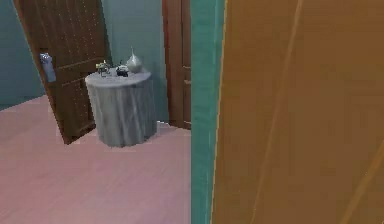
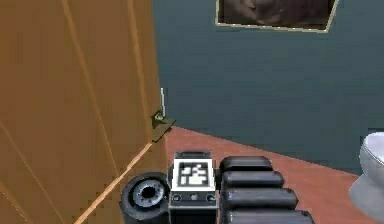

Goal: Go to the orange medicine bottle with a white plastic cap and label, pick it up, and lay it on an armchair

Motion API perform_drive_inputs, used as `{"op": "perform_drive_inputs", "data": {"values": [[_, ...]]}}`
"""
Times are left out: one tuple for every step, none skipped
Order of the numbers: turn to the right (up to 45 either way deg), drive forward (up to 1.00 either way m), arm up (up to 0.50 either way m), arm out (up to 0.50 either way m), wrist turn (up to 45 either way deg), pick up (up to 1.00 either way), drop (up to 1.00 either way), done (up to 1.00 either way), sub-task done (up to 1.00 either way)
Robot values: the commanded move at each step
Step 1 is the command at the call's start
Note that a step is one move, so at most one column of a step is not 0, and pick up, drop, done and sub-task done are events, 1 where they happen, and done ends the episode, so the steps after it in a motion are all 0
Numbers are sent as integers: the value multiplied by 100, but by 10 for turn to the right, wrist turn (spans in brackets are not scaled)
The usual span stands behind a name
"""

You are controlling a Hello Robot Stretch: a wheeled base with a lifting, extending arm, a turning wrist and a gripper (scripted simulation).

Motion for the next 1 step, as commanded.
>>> {"op": "perform_drive_inputs", "data": {"values": [[-450, 0, 0, 0, 0, 0, 0, 0, 0]]}}
